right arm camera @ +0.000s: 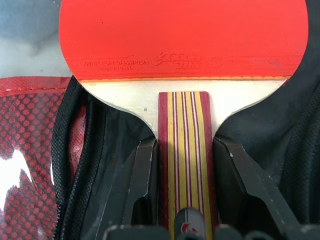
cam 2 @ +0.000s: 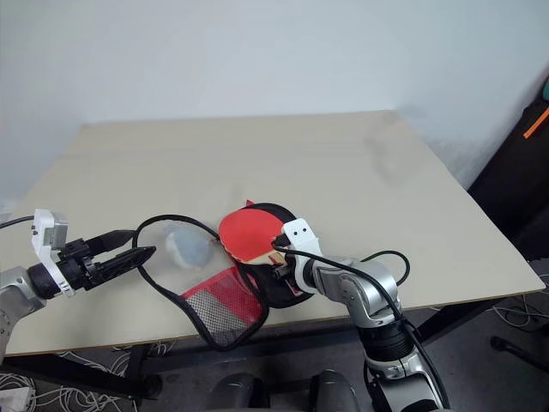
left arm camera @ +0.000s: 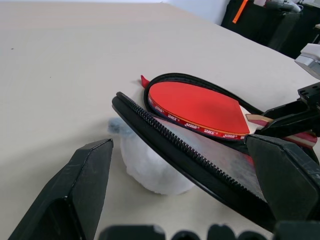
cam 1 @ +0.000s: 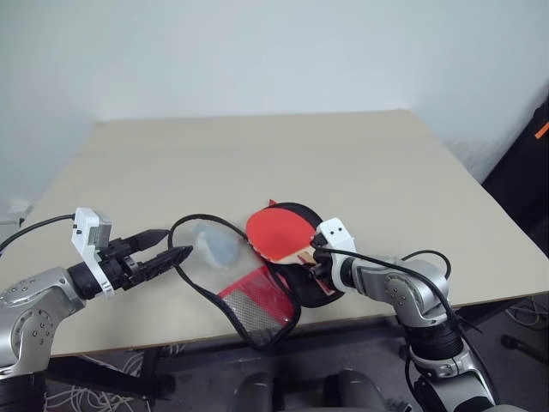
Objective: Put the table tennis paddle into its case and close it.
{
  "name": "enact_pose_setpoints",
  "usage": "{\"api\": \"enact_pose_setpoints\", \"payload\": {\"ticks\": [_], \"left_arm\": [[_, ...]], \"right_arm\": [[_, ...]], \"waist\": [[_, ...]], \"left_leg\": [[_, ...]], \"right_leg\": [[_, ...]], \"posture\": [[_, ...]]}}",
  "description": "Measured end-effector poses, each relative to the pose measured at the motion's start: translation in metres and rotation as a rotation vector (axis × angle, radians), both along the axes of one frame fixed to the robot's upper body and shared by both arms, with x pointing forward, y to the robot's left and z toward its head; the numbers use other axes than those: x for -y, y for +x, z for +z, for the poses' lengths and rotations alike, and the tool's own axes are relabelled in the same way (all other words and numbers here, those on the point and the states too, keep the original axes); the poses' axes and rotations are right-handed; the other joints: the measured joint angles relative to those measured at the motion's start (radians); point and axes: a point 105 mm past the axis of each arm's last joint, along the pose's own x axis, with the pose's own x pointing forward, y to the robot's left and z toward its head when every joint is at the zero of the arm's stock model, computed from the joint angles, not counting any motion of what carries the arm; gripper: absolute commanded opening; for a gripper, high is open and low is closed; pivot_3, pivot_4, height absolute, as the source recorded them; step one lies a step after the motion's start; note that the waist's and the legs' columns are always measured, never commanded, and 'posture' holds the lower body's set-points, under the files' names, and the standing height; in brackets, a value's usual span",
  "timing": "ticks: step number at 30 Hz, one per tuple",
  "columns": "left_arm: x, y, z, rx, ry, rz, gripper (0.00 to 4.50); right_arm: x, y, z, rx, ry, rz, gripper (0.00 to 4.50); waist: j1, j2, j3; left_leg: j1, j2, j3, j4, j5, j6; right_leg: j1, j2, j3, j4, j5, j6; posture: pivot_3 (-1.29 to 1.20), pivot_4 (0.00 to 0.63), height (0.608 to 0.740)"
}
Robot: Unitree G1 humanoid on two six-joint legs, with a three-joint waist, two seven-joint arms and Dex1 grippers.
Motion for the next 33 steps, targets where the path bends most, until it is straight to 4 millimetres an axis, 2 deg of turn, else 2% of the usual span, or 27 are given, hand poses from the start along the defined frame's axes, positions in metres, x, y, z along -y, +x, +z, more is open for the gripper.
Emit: {"api": "enact_pose_setpoints", "payload": {"ticks": [13,31,33], "left_arm": [[0.0,0.0,-0.001,-0.002,-0.001,0.003,4.5],[0.002,0.0,0.0,0.002,-0.001,-0.002,4.5],[0.003,0.0,0.0,0.002,-0.002,-0.005,4.5]], "right_arm": [[0.008,0.013,-0.003,0.017,-0.052,-0.091,1.18],[-0.004,0.016,0.001,-0.024,-0.041,-0.161,1.18],[-0.004,0.017,0.001,-0.029,-0.036,-0.165,1.9]], "waist": [[0.0,0.0,0.0],[0.0,-0.001,-0.001],[0.0,-0.001,-0.001]], "left_leg": [[0.0,0.0,0.001,0.0,0.0,0.0],[0.0,0.0,0.001,0.0,0.001,-0.002],[0.0,0.0,0.002,0.0,0.001,-0.002]], "right_leg": [[0.0,0.0,0.0,0.0,0.0,0.0],[0.0,0.001,0.0,0.001,0.001,-0.001],[0.0,0.001,0.0,0.001,0.001,-0.001]], "posture": [[0.0,0.0,0.706],[0.0,0.0,0.706],[0.0,0.0,0.706]]}}
